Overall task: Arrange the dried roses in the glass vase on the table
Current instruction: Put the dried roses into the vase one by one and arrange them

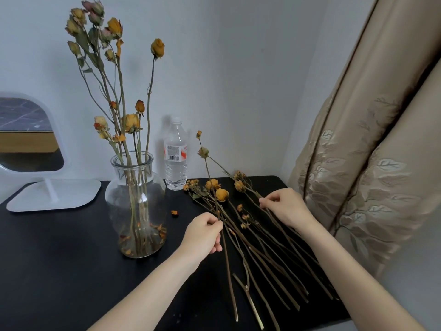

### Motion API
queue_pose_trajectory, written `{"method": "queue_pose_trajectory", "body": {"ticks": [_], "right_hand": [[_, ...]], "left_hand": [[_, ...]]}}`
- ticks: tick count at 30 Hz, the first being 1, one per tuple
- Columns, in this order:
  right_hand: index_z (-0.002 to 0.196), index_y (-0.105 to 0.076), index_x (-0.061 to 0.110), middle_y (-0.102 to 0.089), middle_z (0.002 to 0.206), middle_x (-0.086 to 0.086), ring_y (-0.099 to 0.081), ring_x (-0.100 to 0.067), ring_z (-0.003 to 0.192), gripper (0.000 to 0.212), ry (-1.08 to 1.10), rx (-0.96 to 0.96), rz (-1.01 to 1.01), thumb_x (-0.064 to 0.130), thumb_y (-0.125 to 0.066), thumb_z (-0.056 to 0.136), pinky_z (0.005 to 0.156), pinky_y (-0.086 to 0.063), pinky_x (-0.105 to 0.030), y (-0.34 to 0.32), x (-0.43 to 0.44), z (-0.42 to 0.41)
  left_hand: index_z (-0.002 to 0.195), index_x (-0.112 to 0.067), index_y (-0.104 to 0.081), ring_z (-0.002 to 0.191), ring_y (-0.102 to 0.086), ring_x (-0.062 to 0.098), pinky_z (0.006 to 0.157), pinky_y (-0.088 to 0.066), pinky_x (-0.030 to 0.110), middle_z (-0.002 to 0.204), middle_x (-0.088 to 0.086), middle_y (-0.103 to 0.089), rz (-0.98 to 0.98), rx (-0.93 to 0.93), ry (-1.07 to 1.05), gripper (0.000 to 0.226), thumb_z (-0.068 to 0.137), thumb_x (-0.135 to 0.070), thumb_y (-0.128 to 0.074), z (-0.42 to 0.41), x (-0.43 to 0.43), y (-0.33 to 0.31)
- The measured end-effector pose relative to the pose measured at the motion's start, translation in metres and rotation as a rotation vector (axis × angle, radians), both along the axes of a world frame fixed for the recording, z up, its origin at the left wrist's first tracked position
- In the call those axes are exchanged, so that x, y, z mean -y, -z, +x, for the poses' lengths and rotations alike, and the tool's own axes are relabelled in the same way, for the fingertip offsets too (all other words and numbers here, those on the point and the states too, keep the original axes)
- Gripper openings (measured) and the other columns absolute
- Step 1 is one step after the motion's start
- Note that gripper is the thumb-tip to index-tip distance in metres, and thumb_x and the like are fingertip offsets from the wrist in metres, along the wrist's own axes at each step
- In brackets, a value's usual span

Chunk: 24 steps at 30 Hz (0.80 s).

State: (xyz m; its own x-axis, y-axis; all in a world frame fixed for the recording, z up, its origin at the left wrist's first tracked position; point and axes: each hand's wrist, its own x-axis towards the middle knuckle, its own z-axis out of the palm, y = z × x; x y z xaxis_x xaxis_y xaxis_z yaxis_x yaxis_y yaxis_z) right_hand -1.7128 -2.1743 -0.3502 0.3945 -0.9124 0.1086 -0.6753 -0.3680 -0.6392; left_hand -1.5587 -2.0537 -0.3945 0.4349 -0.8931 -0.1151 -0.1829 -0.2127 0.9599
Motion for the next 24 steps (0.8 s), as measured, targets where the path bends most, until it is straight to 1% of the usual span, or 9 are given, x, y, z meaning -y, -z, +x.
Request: {"method": "queue_pose_trajectory", "body": {"ticks": [3,4,5,7,10,13,18,21,24], "right_hand": [[0.084,-0.075,0.016,-0.064,0.082,0.007,-0.053,-0.003,0.079,0.021,-0.005,0.048,0.042,0.027,-0.058,0.091,0.078,-0.037,-0.022,-0.008,-0.002,0.004],[0.083,-0.074,0.016,-0.062,0.078,0.010,-0.051,0.000,0.076,0.021,-0.012,0.075,0.062,0.027,-0.058,0.090,0.076,-0.037,-0.022,-0.010,-0.003,0.005],[0.080,-0.074,0.016,-0.058,0.070,0.013,-0.048,0.001,0.069,0.021,-0.021,0.107,0.080,0.027,-0.058,0.090,0.070,-0.036,-0.020,-0.012,-0.004,0.007],[0.076,-0.072,0.017,-0.046,0.054,0.016,-0.038,0.001,0.055,0.023,-0.043,0.188,0.122,0.027,-0.058,0.091,0.054,-0.029,-0.017,-0.017,-0.008,0.012],[0.073,-0.071,0.016,-0.040,0.041,0.012,-0.029,-0.005,0.041,0.026,-0.078,0.326,0.184,0.028,-0.057,0.092,0.039,-0.025,-0.017,-0.030,-0.016,0.022],[0.079,-0.071,0.012,-0.036,0.047,0.006,-0.028,-0.004,0.035,0.025,-0.142,0.488,0.214,0.026,-0.055,0.093,0.034,-0.024,-0.014,-0.050,-0.024,0.036],[0.083,-0.069,0.011,-0.034,0.052,0.005,-0.026,-0.006,0.039,0.024,-0.275,0.739,0.240,0.023,-0.053,0.095,0.036,-0.022,-0.016,-0.090,-0.039,0.068],[0.082,-0.068,0.011,-0.034,0.053,0.004,-0.024,-0.007,0.040,0.024,-0.356,0.846,0.217,0.022,-0.052,0.095,0.036,-0.020,-0.016,-0.118,-0.049,0.094],[0.078,-0.067,0.011,-0.034,0.054,0.004,-0.024,-0.006,0.039,0.024,-0.420,0.938,0.189,0.021,-0.053,0.095,0.036,-0.020,-0.017,-0.143,-0.058,0.119]], "left_hand": [[0.088,-0.010,-0.055,0.037,-0.050,0.002,0.041,-0.041,0.014,0.050,-0.003,-0.049,-0.104,0.048,0.009,0.013,0.095,-0.016,-0.046,0.002,-0.006,-0.012],[0.090,-0.008,-0.055,0.038,-0.050,0.003,0.042,-0.041,0.014,0.050,-0.004,-0.048,-0.142,0.068,0.014,0.014,0.096,-0.016,-0.046,0.003,-0.009,-0.017],[0.090,-0.007,-0.055,0.039,-0.050,0.003,0.042,-0.042,0.015,0.050,-0.004,-0.048,-0.181,0.083,0.018,0.014,0.096,-0.016,-0.045,0.005,-0.012,-0.023],[0.090,-0.007,-0.054,0.039,-0.049,0.003,0.043,-0.042,0.015,0.048,-0.005,-0.047,-0.256,0.115,0.027,0.014,0.096,-0.015,-0.045,0.008,-0.019,-0.037],[0.091,-0.010,-0.053,0.040,-0.049,0.003,0.042,-0.042,0.015,0.049,-0.005,-0.046,-0.355,0.171,0.030,0.011,0.097,-0.015,-0.044,0.017,-0.029,-0.062],[0.095,-0.010,-0.050,0.041,-0.049,0.003,0.042,-0.041,0.015,0.053,-0.003,-0.044,-0.441,0.219,0.016,0.011,0.097,-0.016,-0.042,0.030,-0.039,-0.090],[0.088,-0.020,-0.050,0.043,-0.049,0.004,0.043,-0.042,0.015,0.047,-0.009,-0.046,-0.567,0.290,-0.104,0.014,0.097,-0.020,-0.041,0.067,-0.058,-0.135],[0.085,-0.022,-0.049,0.045,-0.047,0.006,0.044,-0.042,0.018,0.042,-0.014,-0.047,-0.631,0.305,-0.179,0.017,0.099,-0.019,-0.039,0.092,-0.069,-0.161],[0.082,-0.022,-0.048,0.047,-0.046,0.010,0.048,-0.042,0.024,0.043,-0.013,-0.048,-0.671,0.337,-0.243,0.020,0.099,-0.018,-0.038,0.114,-0.077,-0.184]]}}
